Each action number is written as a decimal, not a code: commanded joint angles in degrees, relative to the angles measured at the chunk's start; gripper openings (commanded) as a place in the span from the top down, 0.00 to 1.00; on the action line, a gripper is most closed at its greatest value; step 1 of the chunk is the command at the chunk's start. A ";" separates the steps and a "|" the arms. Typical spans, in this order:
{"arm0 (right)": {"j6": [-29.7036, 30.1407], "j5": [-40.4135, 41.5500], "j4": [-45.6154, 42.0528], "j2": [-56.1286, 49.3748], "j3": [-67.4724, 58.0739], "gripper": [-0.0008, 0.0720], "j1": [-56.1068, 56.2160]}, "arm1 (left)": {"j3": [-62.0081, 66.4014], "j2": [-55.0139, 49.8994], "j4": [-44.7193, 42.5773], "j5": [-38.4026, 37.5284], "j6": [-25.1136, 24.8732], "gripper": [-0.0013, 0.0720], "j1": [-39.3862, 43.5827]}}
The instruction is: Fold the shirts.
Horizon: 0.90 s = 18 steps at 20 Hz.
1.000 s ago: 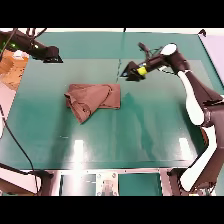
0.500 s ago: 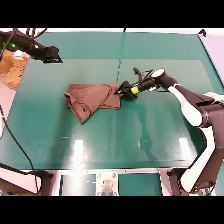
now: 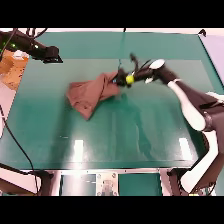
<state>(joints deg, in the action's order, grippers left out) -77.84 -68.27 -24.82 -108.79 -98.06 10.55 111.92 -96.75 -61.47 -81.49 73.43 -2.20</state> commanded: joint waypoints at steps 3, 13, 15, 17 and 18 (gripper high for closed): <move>-21.16 -17.38 -15.15 12.37 -21.99 0.96 -11.61 | -0.02 0.02 0.33 -0.68 0.02 0.96 -0.04; -33.44 -24.28 -23.45 21.75 -21.00 0.96 -62.45 | -0.02 0.02 3.58 -6.01 0.02 0.96 -0.04; -29.66 -21.22 -23.43 21.42 -20.72 0.96 -68.22 | -0.02 0.02 3.63 -5.95 0.00 0.96 -0.04; -25.86 -18.27 -22.56 20.46 -20.61 0.96 -71.19 | -0.02 0.02 3.61 -5.90 0.02 0.96 -0.04; -23.98 -16.70 -20.44 19.56 -20.61 0.96 -71.56 | -0.02 0.02 3.61 -5.81 0.00 0.96 -0.04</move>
<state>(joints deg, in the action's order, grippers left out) -106.54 -89.12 -47.33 -88.14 -118.80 -55.59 111.92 -96.77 -58.02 -87.09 73.47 -2.22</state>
